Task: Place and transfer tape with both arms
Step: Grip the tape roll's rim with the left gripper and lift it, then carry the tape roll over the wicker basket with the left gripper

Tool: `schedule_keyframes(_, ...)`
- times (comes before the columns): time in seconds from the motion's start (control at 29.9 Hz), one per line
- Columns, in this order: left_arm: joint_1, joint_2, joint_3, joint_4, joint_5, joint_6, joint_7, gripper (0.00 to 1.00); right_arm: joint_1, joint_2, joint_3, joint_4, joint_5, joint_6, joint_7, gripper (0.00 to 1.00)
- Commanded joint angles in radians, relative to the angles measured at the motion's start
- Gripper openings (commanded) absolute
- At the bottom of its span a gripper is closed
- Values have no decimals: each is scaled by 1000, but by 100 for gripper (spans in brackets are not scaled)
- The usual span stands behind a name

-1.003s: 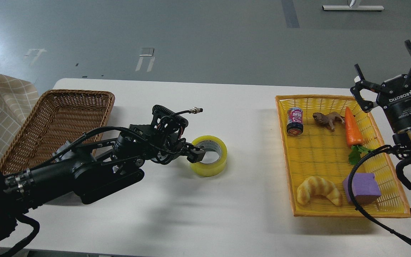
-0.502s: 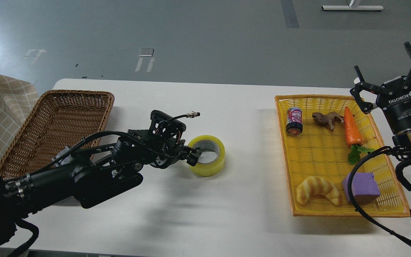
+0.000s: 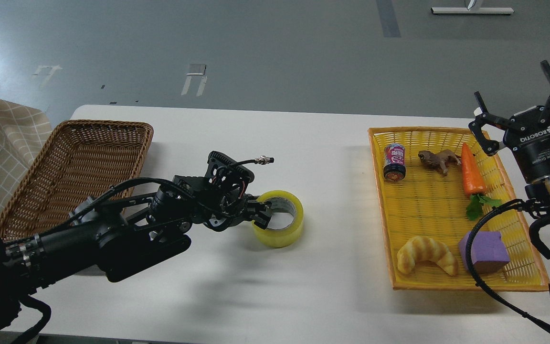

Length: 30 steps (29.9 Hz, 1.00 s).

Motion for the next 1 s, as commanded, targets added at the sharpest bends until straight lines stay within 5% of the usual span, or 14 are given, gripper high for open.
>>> schedule_keyframes(0.0,-37,29,-8,-26,-5,2,2,0,0,0,0,1,0,0,0,100)
schedule_keyframes(0.47,-241,174,-34,-24,-146,2,-15,0,0,3,-2,1,0,0,0,100)
schedule_keyframes(0.97,-238,459,-34,-23,-181,2,-52,0,11,29,-17,1,0,0,-3,100)
